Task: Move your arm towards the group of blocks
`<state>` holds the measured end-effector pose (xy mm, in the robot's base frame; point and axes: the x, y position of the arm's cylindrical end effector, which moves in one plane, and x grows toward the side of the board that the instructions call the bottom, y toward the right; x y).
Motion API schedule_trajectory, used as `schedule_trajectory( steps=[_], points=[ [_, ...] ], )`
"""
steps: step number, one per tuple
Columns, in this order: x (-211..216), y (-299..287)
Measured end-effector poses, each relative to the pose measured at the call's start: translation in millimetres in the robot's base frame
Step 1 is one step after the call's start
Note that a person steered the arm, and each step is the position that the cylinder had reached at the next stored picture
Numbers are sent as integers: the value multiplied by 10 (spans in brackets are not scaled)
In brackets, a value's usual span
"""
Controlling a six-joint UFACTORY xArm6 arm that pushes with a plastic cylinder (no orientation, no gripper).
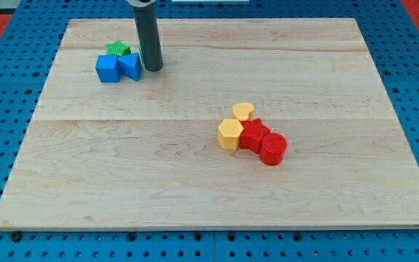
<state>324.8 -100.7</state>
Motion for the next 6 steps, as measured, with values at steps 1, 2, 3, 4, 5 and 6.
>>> schedule_trajectory(
  steps=[1,2,3,4,5,6],
  points=[
    [0,12],
    [-5,71],
    [-179,60],
    [478,6],
    [1180,187],
    [1698,318]
  ],
)
